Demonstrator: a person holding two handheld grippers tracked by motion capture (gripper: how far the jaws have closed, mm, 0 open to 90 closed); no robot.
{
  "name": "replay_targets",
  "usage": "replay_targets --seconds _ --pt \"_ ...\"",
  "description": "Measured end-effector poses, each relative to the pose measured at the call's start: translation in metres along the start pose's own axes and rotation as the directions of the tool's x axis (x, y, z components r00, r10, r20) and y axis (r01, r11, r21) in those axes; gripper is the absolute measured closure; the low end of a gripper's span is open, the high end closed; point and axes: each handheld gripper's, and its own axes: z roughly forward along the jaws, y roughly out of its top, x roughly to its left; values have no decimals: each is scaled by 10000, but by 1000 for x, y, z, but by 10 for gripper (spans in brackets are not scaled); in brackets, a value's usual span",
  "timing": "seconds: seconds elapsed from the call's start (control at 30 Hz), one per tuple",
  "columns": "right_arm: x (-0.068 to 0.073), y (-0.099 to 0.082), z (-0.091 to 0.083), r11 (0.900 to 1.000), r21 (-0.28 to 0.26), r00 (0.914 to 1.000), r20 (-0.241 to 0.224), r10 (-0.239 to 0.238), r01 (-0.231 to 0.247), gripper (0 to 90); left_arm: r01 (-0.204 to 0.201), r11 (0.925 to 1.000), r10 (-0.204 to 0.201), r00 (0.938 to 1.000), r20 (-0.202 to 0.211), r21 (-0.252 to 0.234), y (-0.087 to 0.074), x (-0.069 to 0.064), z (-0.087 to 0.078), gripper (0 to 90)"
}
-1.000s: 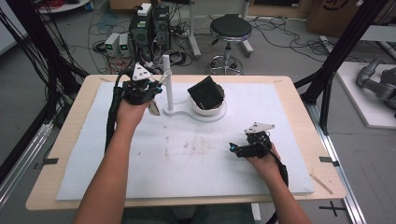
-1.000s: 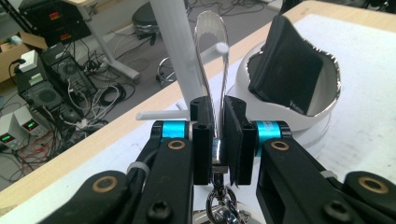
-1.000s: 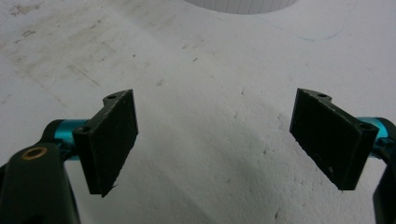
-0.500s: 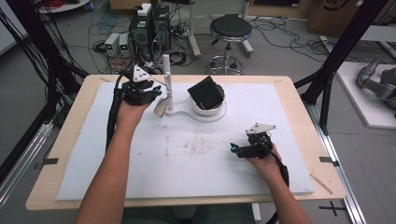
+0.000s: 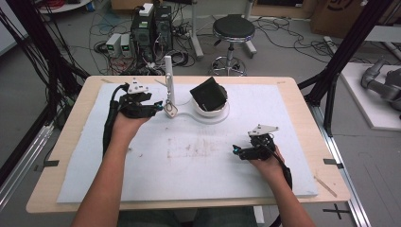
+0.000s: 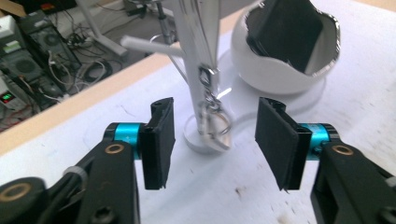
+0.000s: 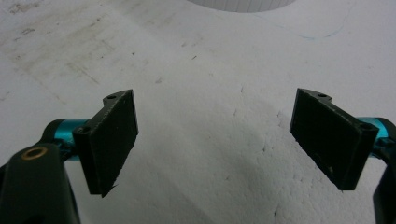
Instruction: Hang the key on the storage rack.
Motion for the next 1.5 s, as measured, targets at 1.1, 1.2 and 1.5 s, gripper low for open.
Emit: replay_targets --seconds 1.1,1.2,1.5 --pt "-1 -4 -2 9999 96 10000 -51 -39 39 153 958 9934 -765 9636 2563 -634 -94 -21 -19 242" --pt "-1 -4 -3 10000 92 10000 -61 10 -10 152 808 9956 -656 9616 2664 -467 -102 -22 -15 225" --pt "-4 -6 -2 9999 123 9999 -97 114 -113 153 725 9960 -559 9609 2712 -516 -108 -21 -9 217"
